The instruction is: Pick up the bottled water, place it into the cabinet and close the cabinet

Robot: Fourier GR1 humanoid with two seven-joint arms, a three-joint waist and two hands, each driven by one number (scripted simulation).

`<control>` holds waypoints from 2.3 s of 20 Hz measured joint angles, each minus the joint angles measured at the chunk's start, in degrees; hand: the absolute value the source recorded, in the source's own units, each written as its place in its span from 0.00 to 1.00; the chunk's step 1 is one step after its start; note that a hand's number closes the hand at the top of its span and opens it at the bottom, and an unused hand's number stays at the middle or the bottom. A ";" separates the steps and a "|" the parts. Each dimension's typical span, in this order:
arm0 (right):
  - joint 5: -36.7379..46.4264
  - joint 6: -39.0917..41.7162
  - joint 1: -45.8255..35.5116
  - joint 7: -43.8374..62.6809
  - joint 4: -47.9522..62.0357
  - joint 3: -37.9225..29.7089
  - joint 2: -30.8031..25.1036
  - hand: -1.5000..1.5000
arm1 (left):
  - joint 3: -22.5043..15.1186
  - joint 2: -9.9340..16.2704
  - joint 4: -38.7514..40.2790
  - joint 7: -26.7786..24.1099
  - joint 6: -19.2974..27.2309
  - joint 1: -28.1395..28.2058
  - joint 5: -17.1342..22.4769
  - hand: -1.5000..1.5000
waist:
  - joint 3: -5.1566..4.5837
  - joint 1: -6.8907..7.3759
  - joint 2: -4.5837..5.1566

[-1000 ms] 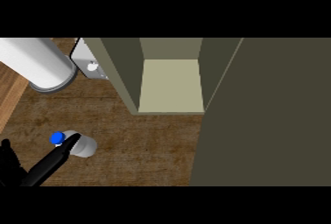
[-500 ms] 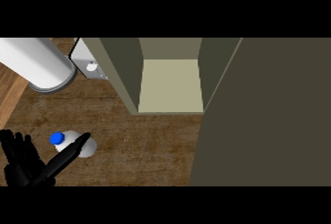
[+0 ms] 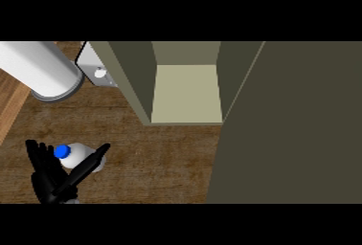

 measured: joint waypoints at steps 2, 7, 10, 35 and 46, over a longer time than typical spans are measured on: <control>0.00 -0.15 0.01 -0.53 -0.01 -0.16 -0.43 0.00 | 0.45 -0.01 3.08 -2.76 -0.56 -0.98 1.86 0.00 | 0.01 0.02 0.02; -0.07 -0.47 0.66 -0.92 -0.37 -0.45 -1.88 0.00 | 0.92 -0.02 10.04 -9.19 -1.19 -2.90 6.67 0.00 | 0.02 -0.01 0.02; -0.02 -0.84 -0.31 -0.34 -0.35 -0.05 -1.76 0.00 | 1.25 -0.02 14.49 -13.42 -1.41 -4.29 9.36 0.00 | 0.02 0.03 0.04; 0.98 -4.41 -2.70 2.25 0.06 2.52 -2.79 0.00 | 5.86 0.29 35.10 -34.40 -16.47 -10.78 24.39 1.00 | 0.03 -0.02 0.01; 0.61 -5.37 -1.95 -2.36 1.99 3.22 -4.65 0.00 | -1.47 1.77 38.26 -33.25 -28.06 -11.82 21.68 1.00 | 0.02 -0.74 -0.05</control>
